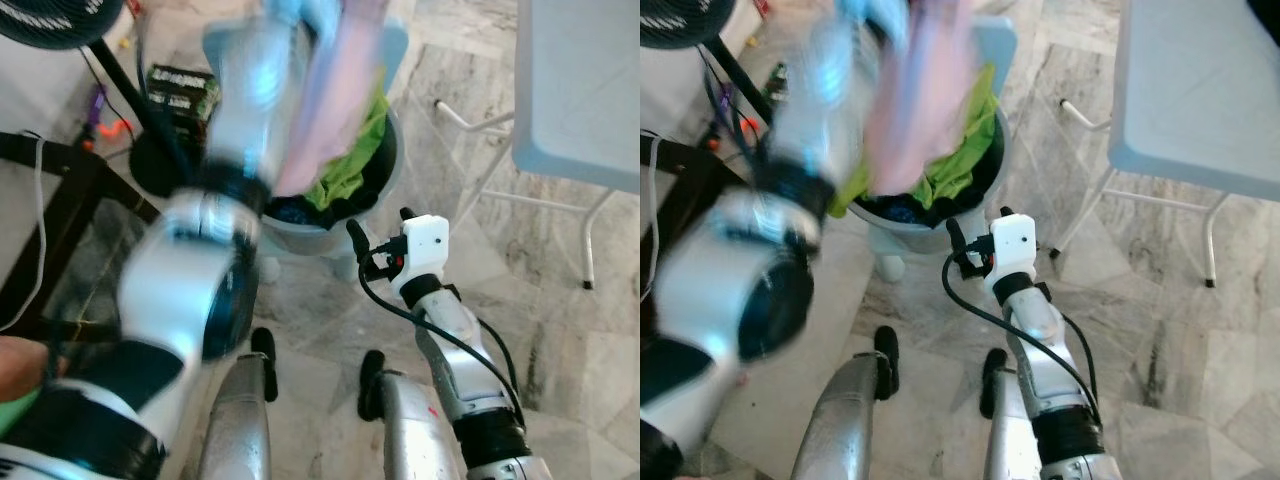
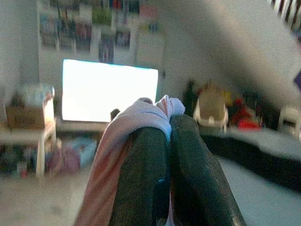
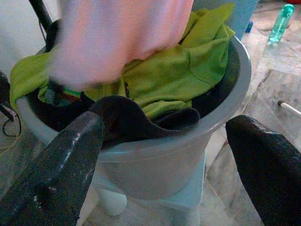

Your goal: Hang hanger

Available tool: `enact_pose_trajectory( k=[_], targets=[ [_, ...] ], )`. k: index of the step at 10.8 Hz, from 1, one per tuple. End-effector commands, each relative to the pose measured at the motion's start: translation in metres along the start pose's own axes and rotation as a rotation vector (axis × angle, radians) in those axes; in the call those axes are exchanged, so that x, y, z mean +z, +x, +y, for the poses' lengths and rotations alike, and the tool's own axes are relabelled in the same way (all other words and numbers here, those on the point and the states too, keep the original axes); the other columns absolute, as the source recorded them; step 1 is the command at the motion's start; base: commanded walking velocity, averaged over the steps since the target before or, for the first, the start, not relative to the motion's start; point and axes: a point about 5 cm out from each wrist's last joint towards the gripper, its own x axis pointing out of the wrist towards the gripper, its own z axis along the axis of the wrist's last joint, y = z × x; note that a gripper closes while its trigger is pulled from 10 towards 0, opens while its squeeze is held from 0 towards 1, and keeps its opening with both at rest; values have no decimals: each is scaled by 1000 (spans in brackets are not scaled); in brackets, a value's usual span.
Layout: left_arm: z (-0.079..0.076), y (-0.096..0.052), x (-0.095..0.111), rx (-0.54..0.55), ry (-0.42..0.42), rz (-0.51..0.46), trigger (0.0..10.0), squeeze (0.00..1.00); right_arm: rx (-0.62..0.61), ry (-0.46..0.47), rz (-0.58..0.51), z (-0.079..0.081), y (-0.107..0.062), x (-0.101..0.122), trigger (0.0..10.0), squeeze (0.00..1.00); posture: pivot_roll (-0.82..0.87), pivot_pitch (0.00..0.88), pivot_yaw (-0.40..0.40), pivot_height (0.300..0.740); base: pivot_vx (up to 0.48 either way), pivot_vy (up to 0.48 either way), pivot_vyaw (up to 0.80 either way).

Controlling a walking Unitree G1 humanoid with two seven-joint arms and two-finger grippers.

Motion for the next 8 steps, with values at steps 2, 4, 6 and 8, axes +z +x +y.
enact_pose_trajectory(
  k=[2, 4, 6, 8],
  targets=[
    [0, 25, 51, -13, 41, -179, 0, 0, -12, 3, 31, 1, -5, -11, 10000, 0, -23, 300, 34, 740, 0, 0, 0],
    [32, 16, 78, 144, 112, -341, 0, 0, -25, 0, 39, 1, -8, -15, 10000, 0, -24, 316, 28, 740, 0, 0, 0],
    [69, -50, -28, 415, -101, 27, 0, 0, -28, 1, 36, -2, -11, -16, 10000, 0, -28, 342, 0, 740, 0, 0, 0],
    [38, -150, -146, 426, -278, 623, 0, 0, -21, -4, 35, -5, -13, -14, 10000, 0, -39, 349, -20, 740, 0, 0, 0]
  ],
)
